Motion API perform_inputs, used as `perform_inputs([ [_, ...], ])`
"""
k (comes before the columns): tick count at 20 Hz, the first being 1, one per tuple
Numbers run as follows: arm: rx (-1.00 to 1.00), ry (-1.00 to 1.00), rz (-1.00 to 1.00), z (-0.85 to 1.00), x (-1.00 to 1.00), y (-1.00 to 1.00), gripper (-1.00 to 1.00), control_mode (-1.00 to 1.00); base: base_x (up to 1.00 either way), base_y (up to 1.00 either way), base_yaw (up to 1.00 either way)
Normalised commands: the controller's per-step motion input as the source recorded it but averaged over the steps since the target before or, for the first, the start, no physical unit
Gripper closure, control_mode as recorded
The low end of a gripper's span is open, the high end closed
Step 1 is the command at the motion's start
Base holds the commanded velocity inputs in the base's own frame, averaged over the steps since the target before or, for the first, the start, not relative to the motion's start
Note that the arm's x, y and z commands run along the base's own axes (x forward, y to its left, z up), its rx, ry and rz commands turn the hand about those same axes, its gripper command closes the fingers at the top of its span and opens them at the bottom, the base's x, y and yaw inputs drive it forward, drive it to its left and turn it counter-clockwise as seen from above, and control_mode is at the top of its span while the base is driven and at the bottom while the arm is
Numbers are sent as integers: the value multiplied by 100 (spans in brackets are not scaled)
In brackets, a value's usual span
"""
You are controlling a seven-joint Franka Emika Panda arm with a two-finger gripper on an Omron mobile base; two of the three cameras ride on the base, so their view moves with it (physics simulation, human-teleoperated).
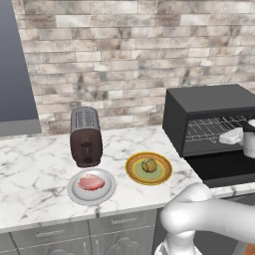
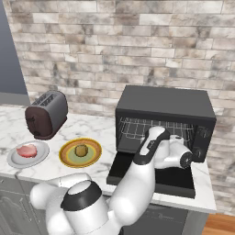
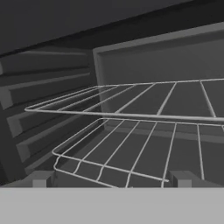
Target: Open the toaster oven door. Place the bread on the top rack in the toaster oven and place the steak on the bottom rack.
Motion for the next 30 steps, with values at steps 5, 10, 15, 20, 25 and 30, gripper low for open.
perform_inputs([
  [5,0,0,0,-9,12,-1,-100,-100,0,0,0],
  [10,0,0,0,-12,9,0,-100,-100,0,0,0],
  [15,0,0,0,-5,16,0,-100,-100,0,0,0],
  [20,-2,0,-2,-7,12,0,-100,-100,0,0,0],
  [25,0,0,-2,-9,12,0,-100,-100,0,0,0],
  [30,0,0,-2,-10,15,0,-100,-100,0,0,0],
])
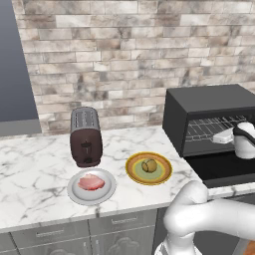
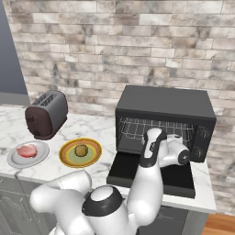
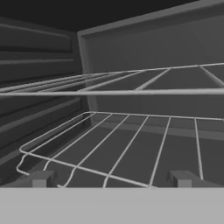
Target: Open the toaster oven door. Place the bread on the top rack in the toaster oven and place the steak on the bottom rack.
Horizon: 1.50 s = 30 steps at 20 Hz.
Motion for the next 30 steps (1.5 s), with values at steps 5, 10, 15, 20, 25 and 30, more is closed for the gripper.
perform_inputs([
  [5,0,0,-2,-5,17,0,-100,-100,0,0,0],
  [10,0,0,-3,0,18,0,-100,-100,0,0,0],
  [15,0,0,-3,-1,14,0,-100,-100,0,0,0],
  [20,0,1,-3,-8,7,0,-100,-100,0,0,0],
  [25,0,2,-3,-13,8,-1,-100,-100,0,0,0],
  [30,0,3,-2,-10,4,-2,-100,-100,0,0,0],
])
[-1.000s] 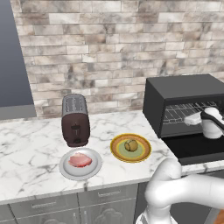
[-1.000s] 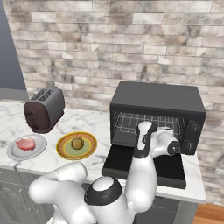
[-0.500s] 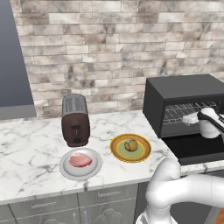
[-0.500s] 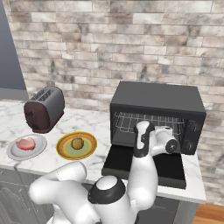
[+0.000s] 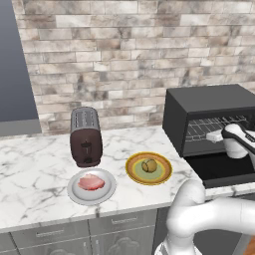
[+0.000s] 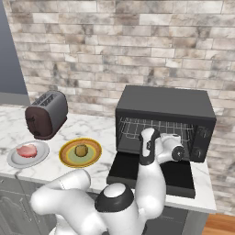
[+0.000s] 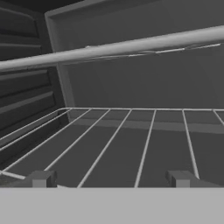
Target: Open the toaster oven door. Place the bread on the top rack in the toaster oven and place the steak on the bottom rack.
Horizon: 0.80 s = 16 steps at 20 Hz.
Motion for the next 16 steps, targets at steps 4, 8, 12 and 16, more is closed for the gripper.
perform_inputs([
  [4,0,0,-1,-1,5,-2,-100,-100,0,0,0],
  [8,0,0,0,-1,6,-4,-100,-100,0,0,0],
  [12,0,0,0,-11,6,-1,-100,-100,0,0,0],
  [16,0,0,0,-12,14,0,-100,-100,0,0,0],
])
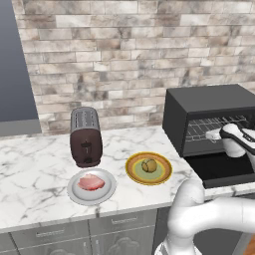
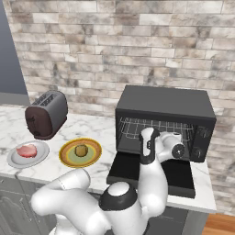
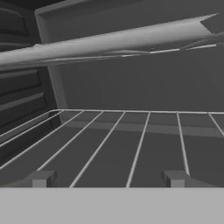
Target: Open the toaster oven door. Place the bread on the top rack in the toaster oven and place the steak on the bottom rack.
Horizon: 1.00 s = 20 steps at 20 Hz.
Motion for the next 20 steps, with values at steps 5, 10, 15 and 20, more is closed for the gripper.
perform_inputs([
  [5,0,0,0,-14,16,0,-100,-100,0,0,0],
  [10,0,4,-1,-31,3,0,-100,-100,0,0,0],
  [15,0,13,-1,-48,-2,0,-100,-100,0,0,0],
  [20,0,20,0,-54,-10,0,-100,-100,0,0,0],
])
